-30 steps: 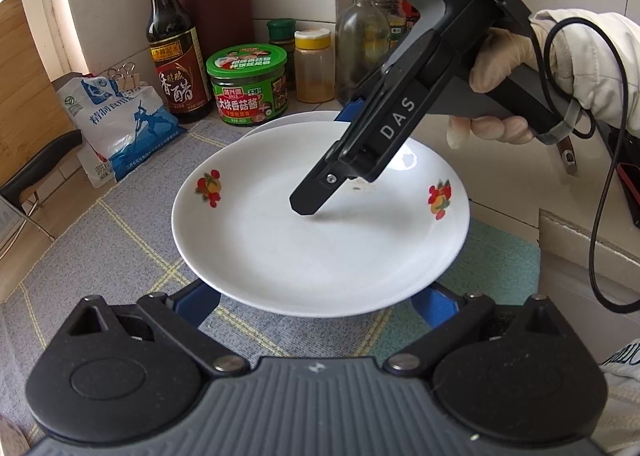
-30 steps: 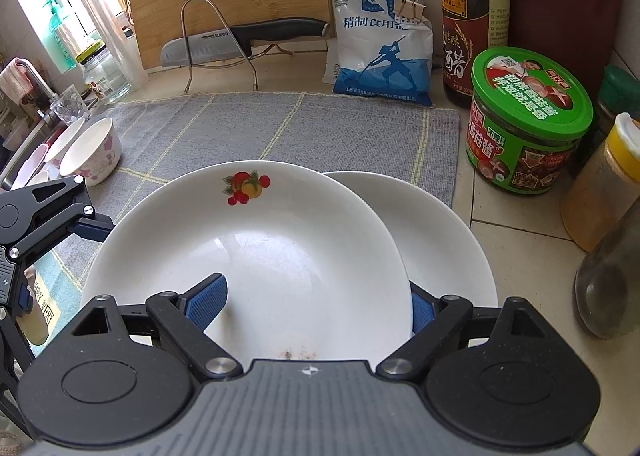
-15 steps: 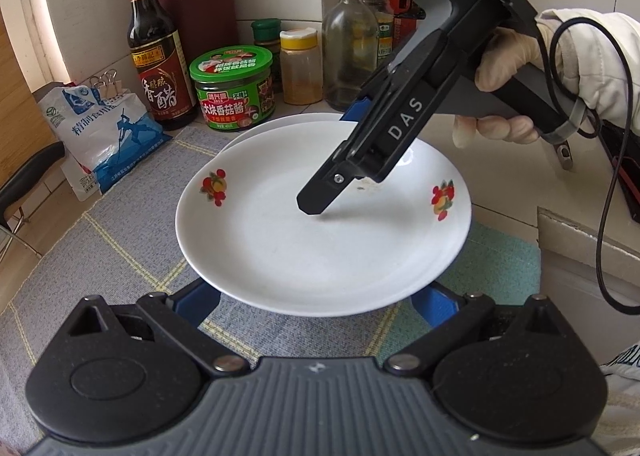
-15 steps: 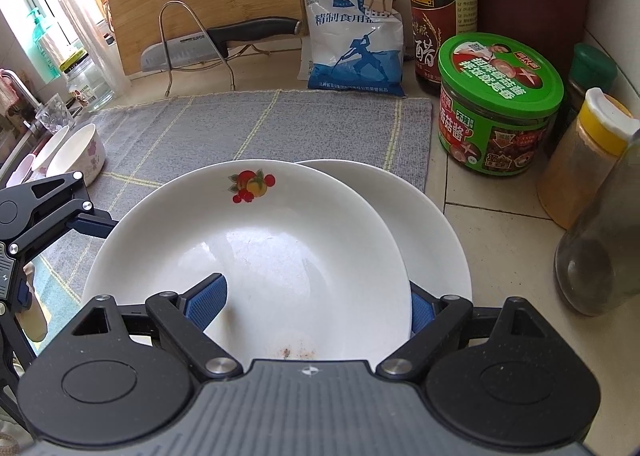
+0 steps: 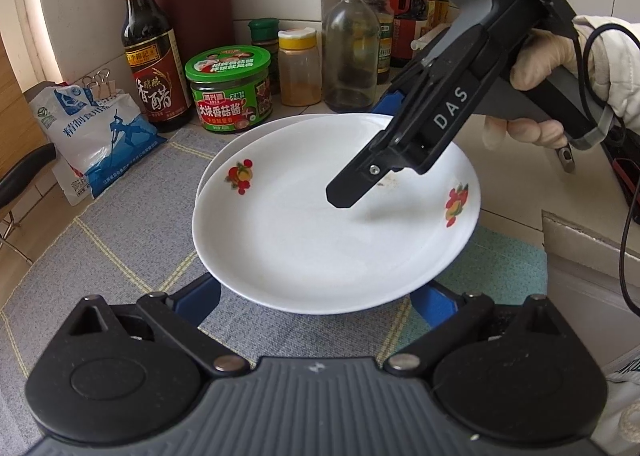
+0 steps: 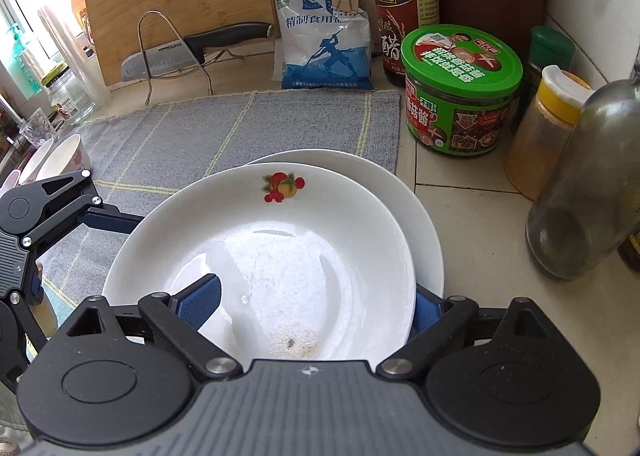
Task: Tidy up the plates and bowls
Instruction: 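Carry the plate with the right gripper above the plate stack by the wall, then lower the plate onto the stack and open the right gripper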
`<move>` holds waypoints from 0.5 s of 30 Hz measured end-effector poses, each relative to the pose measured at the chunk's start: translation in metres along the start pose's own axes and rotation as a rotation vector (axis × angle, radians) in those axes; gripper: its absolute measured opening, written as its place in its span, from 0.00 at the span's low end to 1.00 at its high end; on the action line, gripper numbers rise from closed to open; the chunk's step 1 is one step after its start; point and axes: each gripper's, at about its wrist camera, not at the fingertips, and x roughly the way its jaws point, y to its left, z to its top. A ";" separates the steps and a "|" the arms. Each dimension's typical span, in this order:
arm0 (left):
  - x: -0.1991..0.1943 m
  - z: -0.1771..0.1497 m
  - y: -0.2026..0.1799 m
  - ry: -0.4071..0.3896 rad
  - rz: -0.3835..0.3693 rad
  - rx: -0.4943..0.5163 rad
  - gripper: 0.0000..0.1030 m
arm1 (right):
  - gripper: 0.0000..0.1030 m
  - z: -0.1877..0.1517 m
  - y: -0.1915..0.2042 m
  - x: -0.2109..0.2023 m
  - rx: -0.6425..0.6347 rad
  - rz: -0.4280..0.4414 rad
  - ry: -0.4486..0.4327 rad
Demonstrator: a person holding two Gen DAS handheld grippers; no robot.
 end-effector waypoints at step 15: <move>0.003 0.000 0.000 -0.015 -0.009 0.001 0.98 | 1.00 -0.008 0.007 -0.019 0.046 -0.061 -0.016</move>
